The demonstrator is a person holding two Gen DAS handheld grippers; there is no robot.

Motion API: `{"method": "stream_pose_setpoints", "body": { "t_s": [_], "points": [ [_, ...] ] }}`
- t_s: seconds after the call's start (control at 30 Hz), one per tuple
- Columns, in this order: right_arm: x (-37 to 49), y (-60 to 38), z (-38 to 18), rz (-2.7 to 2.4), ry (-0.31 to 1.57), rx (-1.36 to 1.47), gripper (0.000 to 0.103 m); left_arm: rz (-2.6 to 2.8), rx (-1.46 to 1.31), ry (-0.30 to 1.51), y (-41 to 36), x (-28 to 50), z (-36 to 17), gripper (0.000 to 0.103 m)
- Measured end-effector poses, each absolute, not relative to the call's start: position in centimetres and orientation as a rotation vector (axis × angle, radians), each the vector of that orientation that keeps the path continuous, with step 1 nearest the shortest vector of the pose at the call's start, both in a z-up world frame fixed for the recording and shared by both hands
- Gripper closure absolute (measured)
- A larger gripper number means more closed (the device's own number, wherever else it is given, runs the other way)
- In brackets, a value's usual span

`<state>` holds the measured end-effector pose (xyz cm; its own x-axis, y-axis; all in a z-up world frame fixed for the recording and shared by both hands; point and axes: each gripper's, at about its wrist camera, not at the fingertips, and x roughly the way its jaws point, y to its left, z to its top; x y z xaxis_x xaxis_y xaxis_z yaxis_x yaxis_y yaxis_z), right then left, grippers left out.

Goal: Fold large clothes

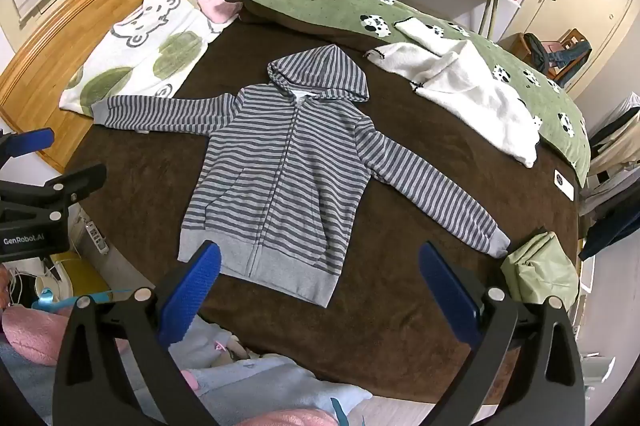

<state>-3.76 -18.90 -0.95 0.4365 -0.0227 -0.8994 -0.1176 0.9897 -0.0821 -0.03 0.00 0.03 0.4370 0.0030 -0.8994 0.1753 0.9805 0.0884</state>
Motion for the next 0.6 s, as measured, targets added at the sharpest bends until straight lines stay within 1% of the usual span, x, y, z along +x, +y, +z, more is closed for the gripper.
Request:
{"method": "stream_pose_setpoints", "body": {
  "t_s": [0.6],
  "points": [
    [-3.67,-18.76,-0.95,0.06,1.117,-0.141,0.006,-0.112,0.179,1.122,-0.16,0.09,0.11,0.006]
  ]
}}
